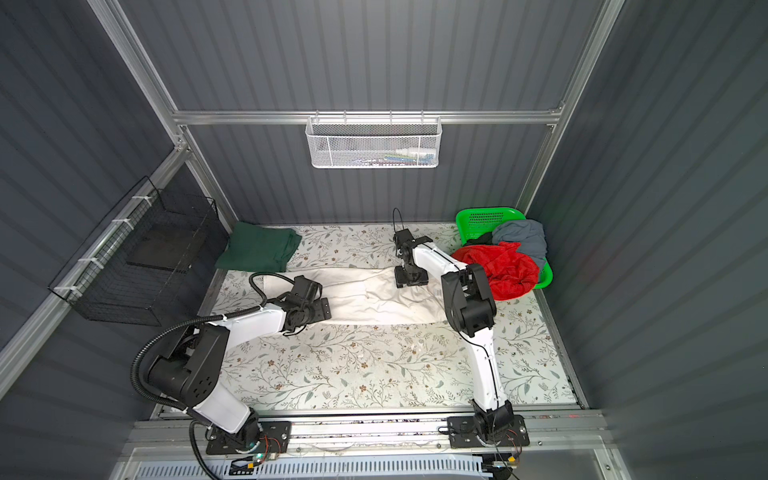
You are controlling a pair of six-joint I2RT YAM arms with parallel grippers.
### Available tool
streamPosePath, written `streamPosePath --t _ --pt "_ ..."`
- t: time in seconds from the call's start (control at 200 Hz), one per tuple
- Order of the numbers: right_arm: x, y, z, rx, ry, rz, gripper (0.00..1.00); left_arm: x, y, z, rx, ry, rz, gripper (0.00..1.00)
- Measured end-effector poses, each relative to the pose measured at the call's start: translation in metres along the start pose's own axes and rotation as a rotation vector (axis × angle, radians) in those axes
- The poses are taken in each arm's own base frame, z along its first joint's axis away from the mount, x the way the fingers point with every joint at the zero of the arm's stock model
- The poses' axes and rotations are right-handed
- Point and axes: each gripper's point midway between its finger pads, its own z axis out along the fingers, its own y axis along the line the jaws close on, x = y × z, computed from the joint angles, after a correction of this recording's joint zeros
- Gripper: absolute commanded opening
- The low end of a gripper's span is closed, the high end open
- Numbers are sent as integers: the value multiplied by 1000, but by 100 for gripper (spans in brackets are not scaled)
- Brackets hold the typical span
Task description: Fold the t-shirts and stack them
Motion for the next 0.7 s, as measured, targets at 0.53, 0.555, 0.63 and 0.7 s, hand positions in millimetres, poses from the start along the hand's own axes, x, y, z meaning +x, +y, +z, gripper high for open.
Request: streamPosePath --t 0.53,0.555,0.63,0.7 --pt "-47 47 -6 -203 -42 -33 59 50 -10 -27 40 83 55 88" --pt "-49 49 -8 -214 -47 -27 60 56 -12 -30 38 93 69 88" --pt "-59 50 -16 -241 -69 -17 66 75 -18 -39 29 125 116 90" --pt "-69 45 -25 -249 -98 0 72 89 -20 -46 20 151 144 91"
